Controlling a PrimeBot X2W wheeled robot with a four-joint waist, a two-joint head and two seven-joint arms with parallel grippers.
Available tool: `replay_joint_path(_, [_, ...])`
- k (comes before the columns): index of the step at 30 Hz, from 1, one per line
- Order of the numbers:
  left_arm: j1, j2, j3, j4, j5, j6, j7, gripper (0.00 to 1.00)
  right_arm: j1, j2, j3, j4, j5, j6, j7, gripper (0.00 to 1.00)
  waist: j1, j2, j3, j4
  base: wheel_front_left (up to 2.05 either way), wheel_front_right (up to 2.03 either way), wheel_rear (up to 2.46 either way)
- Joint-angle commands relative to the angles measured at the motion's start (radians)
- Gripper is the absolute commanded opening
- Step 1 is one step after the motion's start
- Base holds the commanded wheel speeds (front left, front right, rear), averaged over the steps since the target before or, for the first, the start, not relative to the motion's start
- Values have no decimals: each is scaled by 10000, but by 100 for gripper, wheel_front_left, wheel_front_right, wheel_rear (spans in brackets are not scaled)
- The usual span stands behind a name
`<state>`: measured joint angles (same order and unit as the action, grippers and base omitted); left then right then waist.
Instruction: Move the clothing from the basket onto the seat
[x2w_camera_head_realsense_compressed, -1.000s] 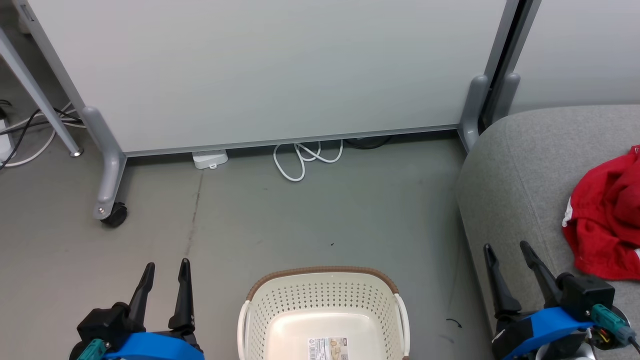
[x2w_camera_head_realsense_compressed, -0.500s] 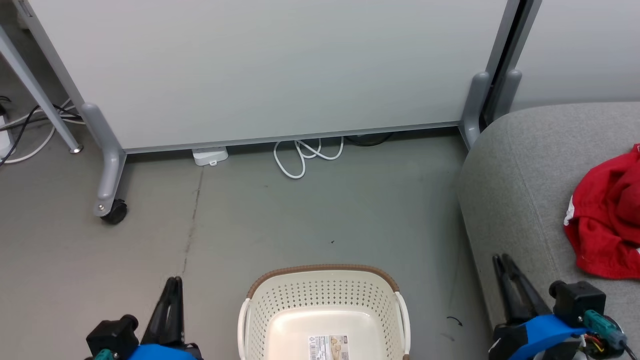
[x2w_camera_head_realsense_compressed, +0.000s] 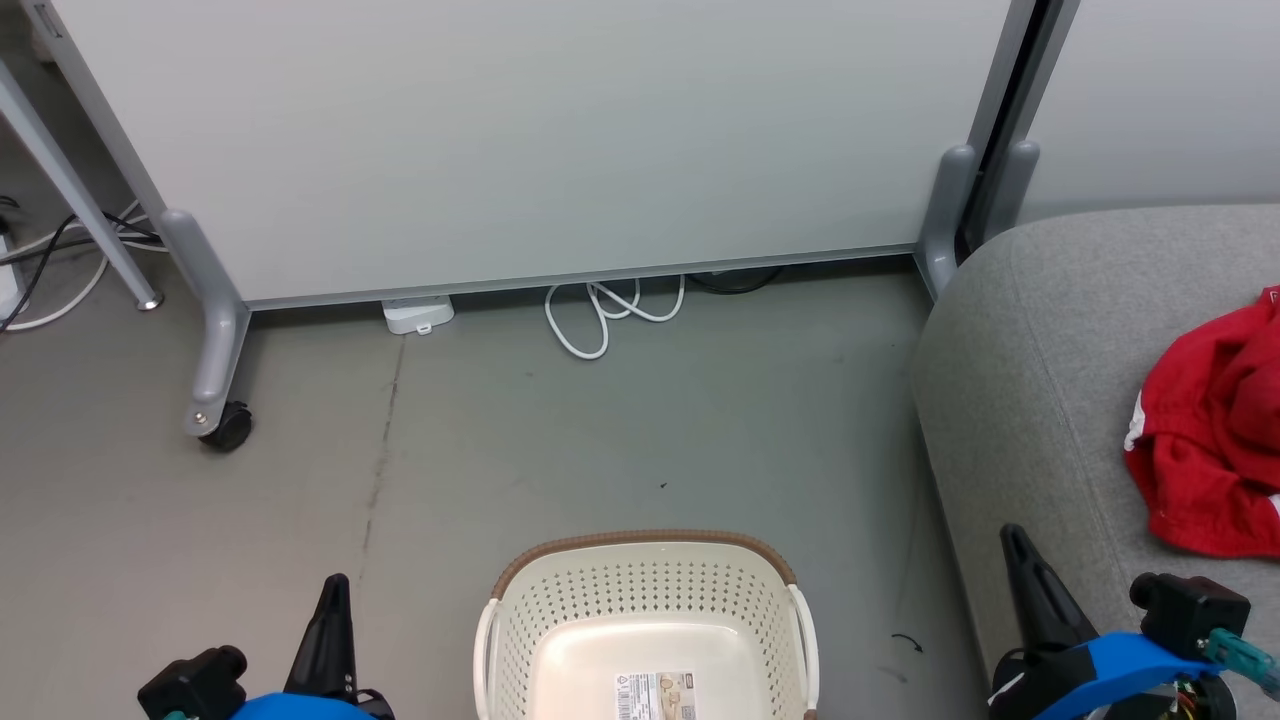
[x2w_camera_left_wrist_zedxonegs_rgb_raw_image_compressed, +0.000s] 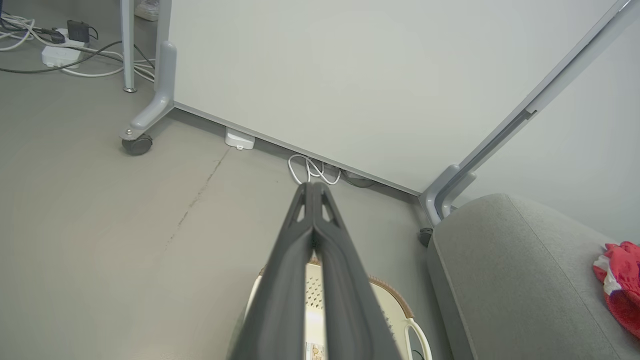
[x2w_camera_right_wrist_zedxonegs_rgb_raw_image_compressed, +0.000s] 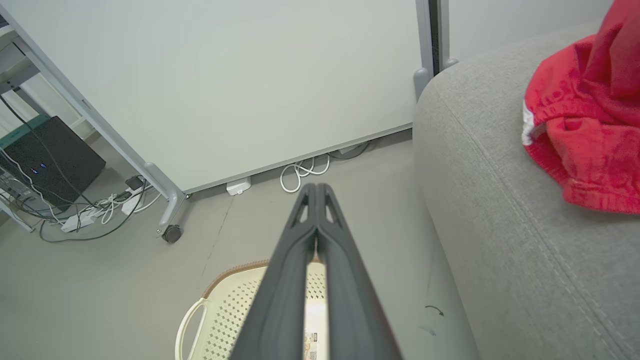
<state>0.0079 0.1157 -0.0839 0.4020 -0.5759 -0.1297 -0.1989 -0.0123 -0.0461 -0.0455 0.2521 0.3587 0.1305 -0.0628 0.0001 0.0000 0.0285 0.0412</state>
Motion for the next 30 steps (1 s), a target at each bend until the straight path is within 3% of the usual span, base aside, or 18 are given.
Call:
replay_joint_path(1, [-311, 16, 117, -225, -369, -2, 85, 0, -220, -25, -50, -159, 459, 0, 52, 0, 0, 0, -3, -5, 0, 0, 0])
replay_joint_path(30, [-673, -227, 823, -743, -4068, -6, 1214, 0, -530, -38, -283, -156, 4934, 2, 687, 0, 0, 0, -68, -111, 0, 0, 0])
